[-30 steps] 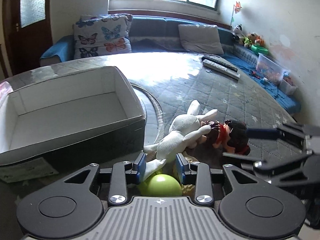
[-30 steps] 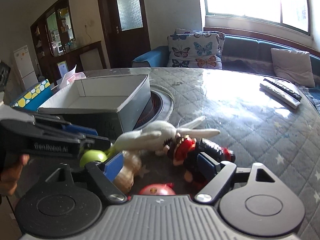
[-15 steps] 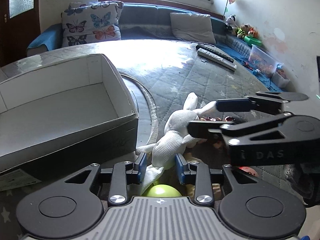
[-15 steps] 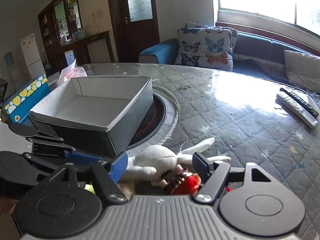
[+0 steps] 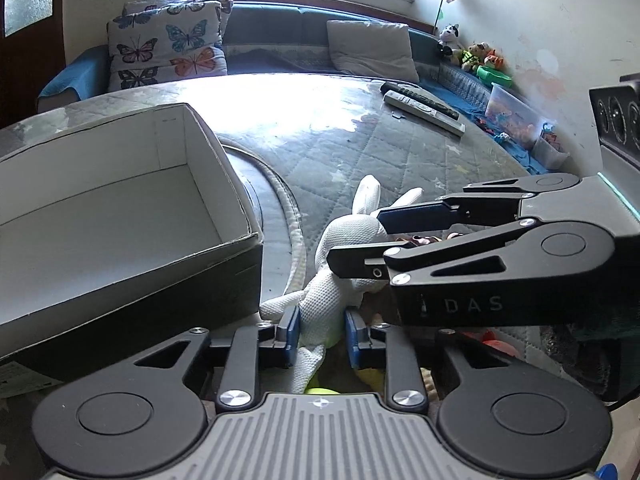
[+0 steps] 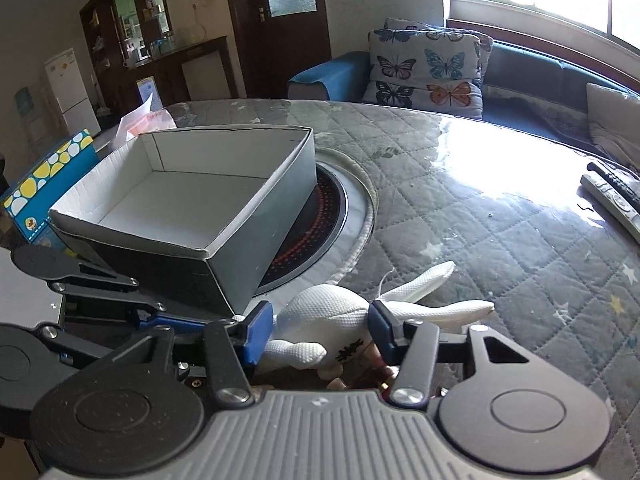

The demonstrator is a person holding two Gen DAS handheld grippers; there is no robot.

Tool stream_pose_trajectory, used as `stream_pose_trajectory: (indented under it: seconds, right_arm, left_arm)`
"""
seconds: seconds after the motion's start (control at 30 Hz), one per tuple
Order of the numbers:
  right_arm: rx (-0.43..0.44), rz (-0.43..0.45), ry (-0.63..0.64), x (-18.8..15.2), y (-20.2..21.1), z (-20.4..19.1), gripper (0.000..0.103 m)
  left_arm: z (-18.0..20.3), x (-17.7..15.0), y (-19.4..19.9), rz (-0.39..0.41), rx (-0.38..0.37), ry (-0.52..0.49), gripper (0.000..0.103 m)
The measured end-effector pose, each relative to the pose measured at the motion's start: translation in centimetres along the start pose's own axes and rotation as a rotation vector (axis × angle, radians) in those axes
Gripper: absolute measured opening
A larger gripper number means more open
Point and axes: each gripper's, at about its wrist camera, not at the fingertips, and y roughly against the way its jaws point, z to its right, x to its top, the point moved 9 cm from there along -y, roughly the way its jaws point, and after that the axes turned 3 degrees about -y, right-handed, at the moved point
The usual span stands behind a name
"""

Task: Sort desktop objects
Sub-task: 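Lift the white rabbit with the left tool and carry it over the shoebox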

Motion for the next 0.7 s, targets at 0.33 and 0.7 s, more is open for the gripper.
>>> stream_pose_trajectory:
  seconds: [0.33, 0.7]
  right_arm:
    - [-0.017, 0.002, -0.002, -0.1, -0.3, 0.0, 0.053]
    - [-0.02, 0.065, 0.006, 0.7, 2.2, -0.6, 0.04]
  left_arm:
    - [0.4, -0.1, 0.0, 0.032, 0.021, -0.026, 0.021]
    - [0.7, 0.5, 2.2, 0.103, 0.03, -0.023, 0.02]
